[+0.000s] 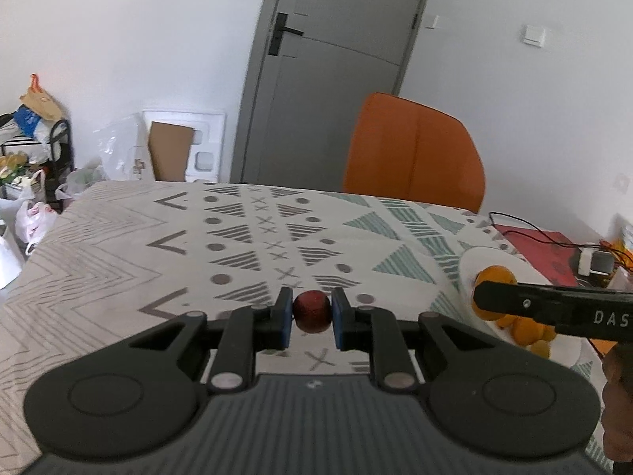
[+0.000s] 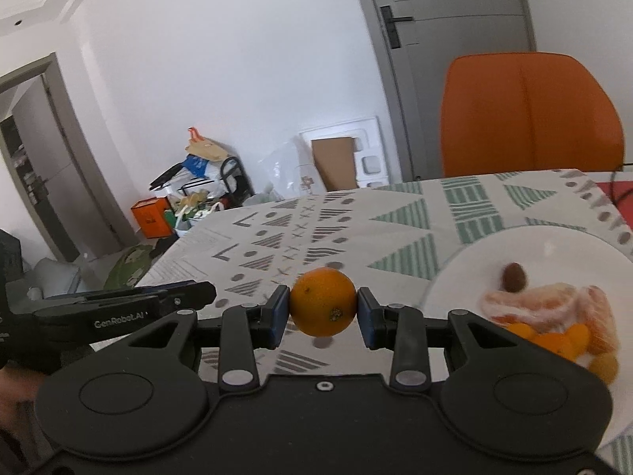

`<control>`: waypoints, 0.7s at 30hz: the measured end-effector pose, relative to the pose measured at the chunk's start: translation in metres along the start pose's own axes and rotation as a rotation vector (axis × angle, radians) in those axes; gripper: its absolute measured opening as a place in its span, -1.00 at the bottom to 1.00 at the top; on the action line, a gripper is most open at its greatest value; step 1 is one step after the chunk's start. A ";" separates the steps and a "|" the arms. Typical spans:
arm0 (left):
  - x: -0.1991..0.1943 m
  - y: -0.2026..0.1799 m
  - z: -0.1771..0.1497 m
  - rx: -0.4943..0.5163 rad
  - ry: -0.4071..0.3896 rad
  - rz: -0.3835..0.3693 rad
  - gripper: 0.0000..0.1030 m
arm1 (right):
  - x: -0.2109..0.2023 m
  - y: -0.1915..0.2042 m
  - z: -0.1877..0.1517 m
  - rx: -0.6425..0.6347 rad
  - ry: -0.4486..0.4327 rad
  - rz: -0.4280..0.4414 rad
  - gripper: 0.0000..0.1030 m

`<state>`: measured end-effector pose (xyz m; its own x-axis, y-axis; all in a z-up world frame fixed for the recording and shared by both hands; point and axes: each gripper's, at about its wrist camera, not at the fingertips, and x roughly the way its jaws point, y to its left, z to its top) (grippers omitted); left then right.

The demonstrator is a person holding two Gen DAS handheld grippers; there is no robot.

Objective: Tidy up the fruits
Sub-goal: 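Carry the orange and the plum over the white bowl with both grippers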

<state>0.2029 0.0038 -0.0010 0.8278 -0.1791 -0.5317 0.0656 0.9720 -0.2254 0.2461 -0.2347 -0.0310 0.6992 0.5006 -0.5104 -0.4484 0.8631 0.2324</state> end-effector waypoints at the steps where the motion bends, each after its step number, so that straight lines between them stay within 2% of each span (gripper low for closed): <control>1: 0.001 -0.004 0.000 0.005 0.001 -0.006 -0.64 | -0.003 -0.004 -0.001 0.004 -0.001 -0.007 -0.33; 13: 0.017 -0.057 -0.006 0.078 0.027 -0.080 -0.64 | -0.028 -0.045 -0.013 0.056 -0.016 -0.057 -0.33; 19: 0.022 -0.075 -0.008 0.106 0.037 -0.092 -0.64 | -0.036 -0.063 -0.021 0.085 -0.017 -0.068 -0.32; 21: 0.025 -0.081 -0.008 0.116 0.040 -0.095 -0.64 | -0.038 -0.069 -0.023 0.093 -0.016 -0.065 -0.23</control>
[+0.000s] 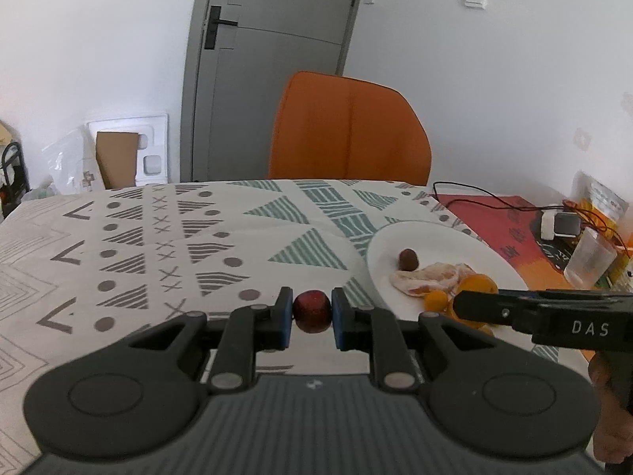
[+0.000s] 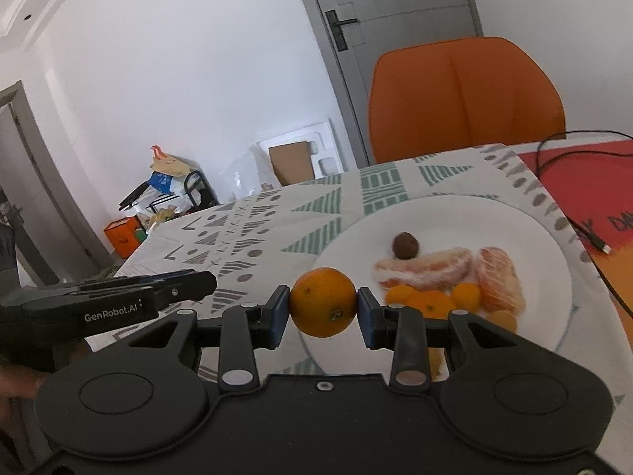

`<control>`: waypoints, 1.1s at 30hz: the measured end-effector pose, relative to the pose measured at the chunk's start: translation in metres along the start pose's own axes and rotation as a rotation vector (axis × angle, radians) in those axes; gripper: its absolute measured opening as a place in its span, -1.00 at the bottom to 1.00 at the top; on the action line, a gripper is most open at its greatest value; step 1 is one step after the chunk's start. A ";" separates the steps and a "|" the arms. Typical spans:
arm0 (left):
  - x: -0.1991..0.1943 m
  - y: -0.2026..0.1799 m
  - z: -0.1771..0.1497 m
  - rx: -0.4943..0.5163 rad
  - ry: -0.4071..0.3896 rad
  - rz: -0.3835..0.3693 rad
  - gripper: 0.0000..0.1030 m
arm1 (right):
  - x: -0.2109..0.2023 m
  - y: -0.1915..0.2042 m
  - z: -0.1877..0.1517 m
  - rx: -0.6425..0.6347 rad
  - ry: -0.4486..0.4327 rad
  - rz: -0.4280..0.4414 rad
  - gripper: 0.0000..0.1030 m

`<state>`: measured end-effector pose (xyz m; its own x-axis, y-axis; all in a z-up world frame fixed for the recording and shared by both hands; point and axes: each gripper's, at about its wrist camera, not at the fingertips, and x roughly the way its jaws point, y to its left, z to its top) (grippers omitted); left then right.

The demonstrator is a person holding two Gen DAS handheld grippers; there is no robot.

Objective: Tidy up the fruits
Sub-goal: 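Carry the orange and the plum over the white bowl with both grippers, then open both grippers to drop the orange and plum into the bowl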

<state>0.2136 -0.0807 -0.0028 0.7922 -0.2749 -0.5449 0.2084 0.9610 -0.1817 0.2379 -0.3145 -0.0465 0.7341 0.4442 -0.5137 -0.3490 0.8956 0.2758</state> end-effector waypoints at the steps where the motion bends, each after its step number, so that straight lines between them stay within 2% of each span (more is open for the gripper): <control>1: 0.001 -0.003 0.000 0.007 0.003 -0.002 -0.64 | -0.002 -0.003 -0.001 0.003 -0.012 -0.003 -0.22; 7: 0.006 -0.023 0.003 0.052 0.005 -0.007 -0.63 | -0.015 -0.031 0.002 0.057 -0.056 -0.017 -0.22; 16: 0.021 -0.049 0.005 0.113 0.021 -0.016 -0.63 | -0.013 -0.071 -0.004 0.165 -0.086 -0.011 -0.20; 19: 0.028 -0.057 0.005 0.131 0.029 -0.025 -0.63 | -0.017 -0.072 -0.004 0.163 -0.096 -0.024 -0.15; 21: 0.034 -0.063 0.006 0.140 0.030 -0.032 -0.63 | -0.020 -0.071 -0.004 0.153 -0.108 -0.039 -0.02; 25: 0.043 -0.071 0.009 0.151 0.033 -0.043 -0.63 | -0.024 -0.071 -0.004 0.148 -0.112 -0.016 0.02; 31: 0.039 -0.084 0.020 0.203 0.001 -0.044 -0.56 | -0.022 -0.071 -0.004 0.139 -0.102 -0.048 0.04; 33: 0.034 -0.081 0.025 0.189 -0.013 -0.033 -0.54 | -0.022 -0.071 -0.004 0.132 -0.102 -0.057 0.07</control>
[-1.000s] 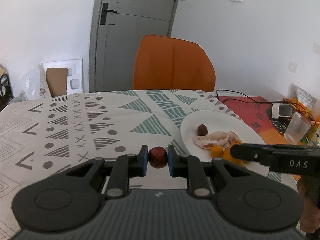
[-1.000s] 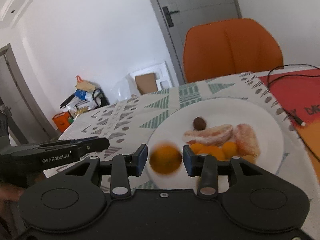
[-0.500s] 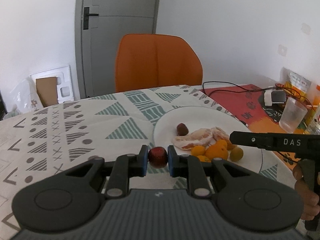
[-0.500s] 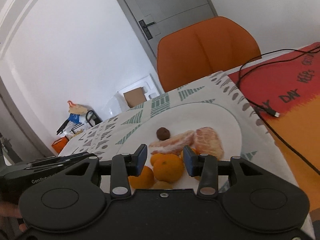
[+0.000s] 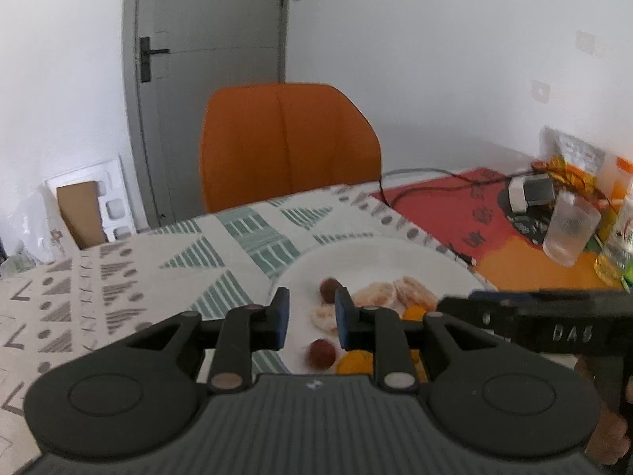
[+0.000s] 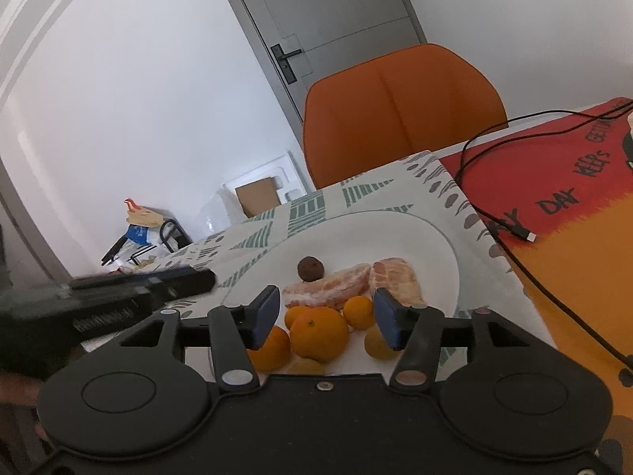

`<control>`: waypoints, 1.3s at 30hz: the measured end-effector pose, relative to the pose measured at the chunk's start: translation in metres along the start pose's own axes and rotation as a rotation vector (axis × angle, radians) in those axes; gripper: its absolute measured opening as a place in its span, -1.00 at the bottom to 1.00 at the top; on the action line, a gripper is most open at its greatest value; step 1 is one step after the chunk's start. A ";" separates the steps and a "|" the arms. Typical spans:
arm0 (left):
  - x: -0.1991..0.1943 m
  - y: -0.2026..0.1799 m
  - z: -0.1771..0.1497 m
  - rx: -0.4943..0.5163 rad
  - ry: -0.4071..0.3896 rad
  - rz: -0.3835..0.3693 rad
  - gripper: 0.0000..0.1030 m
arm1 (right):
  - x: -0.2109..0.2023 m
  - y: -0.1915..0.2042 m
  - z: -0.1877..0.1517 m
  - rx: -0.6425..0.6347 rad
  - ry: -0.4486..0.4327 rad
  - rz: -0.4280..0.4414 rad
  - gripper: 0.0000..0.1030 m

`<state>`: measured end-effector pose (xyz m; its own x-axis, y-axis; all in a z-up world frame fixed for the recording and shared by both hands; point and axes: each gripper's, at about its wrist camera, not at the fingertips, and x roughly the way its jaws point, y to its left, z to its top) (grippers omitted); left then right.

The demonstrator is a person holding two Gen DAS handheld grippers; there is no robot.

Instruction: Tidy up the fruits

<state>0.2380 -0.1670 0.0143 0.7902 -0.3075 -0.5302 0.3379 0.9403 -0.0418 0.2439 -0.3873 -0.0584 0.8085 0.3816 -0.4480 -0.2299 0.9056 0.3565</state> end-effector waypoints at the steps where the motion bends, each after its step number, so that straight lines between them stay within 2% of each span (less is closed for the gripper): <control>1: -0.002 0.003 0.001 -0.010 -0.002 0.006 -0.44 | 0.001 0.001 0.000 -0.006 0.002 -0.004 0.07; 2: -0.005 0.006 0.002 -0.019 -0.003 0.013 -0.36 | 0.002 0.001 -0.001 -0.012 0.005 -0.008 0.07; 4: -0.011 0.012 0.000 -0.029 -0.009 0.029 -0.02 | 0.003 0.002 -0.001 -0.011 0.013 -0.005 0.07; 9: -0.027 0.026 -0.004 -0.059 -0.011 0.050 0.26 | 0.006 0.007 -0.003 -0.005 0.028 0.000 0.12; 12: -0.037 0.033 -0.005 -0.055 -0.018 0.069 0.62 | 0.003 0.015 -0.002 -0.014 0.026 0.009 0.27; 13: -0.040 0.035 -0.005 -0.050 -0.018 0.086 0.67 | 0.002 0.018 0.000 -0.026 0.021 0.009 0.31; 17: -0.054 0.042 -0.004 -0.053 -0.030 0.117 0.69 | -0.005 0.033 0.004 -0.055 0.004 0.019 0.48; 27: -0.091 0.053 -0.008 -0.052 -0.065 0.132 0.79 | -0.022 0.068 0.005 -0.122 -0.016 0.036 0.90; 32: -0.112 0.059 -0.012 -0.069 -0.090 0.145 0.86 | -0.032 0.082 0.004 -0.141 -0.031 0.050 1.00; 39: -0.139 0.070 -0.019 -0.105 -0.108 0.183 0.97 | -0.046 0.099 -0.001 -0.160 -0.032 0.071 1.00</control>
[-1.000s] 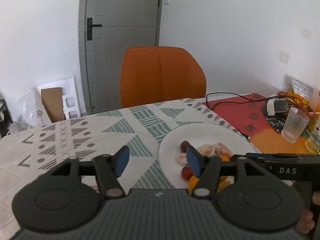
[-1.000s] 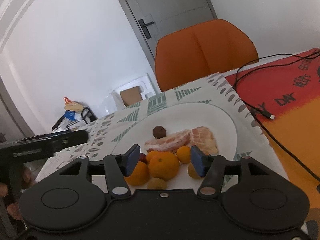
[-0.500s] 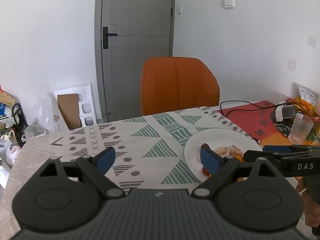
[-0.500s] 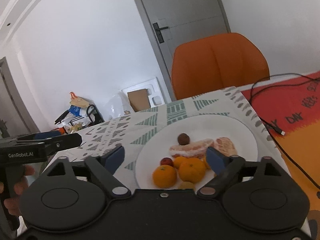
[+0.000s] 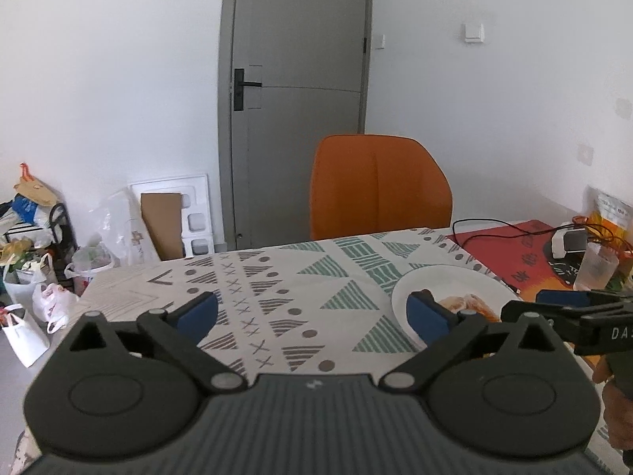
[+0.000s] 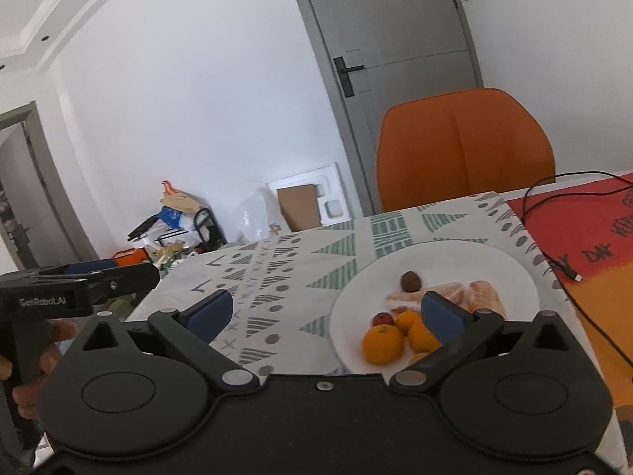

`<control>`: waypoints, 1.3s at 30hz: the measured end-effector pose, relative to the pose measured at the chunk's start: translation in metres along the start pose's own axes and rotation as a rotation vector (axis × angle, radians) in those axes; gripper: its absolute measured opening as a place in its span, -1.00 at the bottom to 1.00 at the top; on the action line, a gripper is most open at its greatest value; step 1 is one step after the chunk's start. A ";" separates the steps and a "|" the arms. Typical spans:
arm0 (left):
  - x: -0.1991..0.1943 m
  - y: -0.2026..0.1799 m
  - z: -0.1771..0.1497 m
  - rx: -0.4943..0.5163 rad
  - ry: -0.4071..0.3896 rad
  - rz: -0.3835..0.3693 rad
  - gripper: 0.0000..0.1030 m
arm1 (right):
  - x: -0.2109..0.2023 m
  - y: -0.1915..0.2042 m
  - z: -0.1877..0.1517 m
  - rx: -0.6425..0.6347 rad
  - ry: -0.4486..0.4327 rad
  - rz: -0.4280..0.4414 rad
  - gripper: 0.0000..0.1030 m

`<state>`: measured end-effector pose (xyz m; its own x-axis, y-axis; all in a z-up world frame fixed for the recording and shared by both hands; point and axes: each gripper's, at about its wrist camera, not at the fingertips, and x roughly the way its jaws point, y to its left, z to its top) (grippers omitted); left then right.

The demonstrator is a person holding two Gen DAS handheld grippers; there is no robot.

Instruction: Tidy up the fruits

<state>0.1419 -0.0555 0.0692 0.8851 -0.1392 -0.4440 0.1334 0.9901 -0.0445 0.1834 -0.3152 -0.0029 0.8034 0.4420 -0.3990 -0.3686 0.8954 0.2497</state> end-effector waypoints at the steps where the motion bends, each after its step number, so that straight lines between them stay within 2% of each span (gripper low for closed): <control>1: -0.004 0.002 0.000 -0.003 0.000 0.003 0.97 | -0.002 0.003 0.000 -0.008 -0.001 -0.005 1.00; 17: -0.061 0.028 -0.012 -0.077 -0.032 0.056 1.00 | -0.037 0.028 -0.004 -0.014 -0.033 0.003 1.00; 25: -0.081 0.035 -0.023 -0.086 -0.031 0.067 1.00 | -0.058 0.045 -0.010 -0.059 -0.055 0.006 1.00; 31: -0.095 0.041 -0.031 -0.105 -0.045 0.094 1.00 | -0.064 0.050 -0.017 -0.084 -0.063 -0.023 1.00; 39: -0.100 0.048 -0.047 -0.125 -0.037 0.124 1.00 | -0.063 0.052 -0.029 -0.099 -0.029 -0.005 1.00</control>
<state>0.0386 0.0068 0.0693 0.9073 -0.0147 -0.4203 -0.0317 0.9942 -0.1032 0.0999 -0.2950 0.0095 0.8180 0.4371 -0.3740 -0.4078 0.8991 0.1589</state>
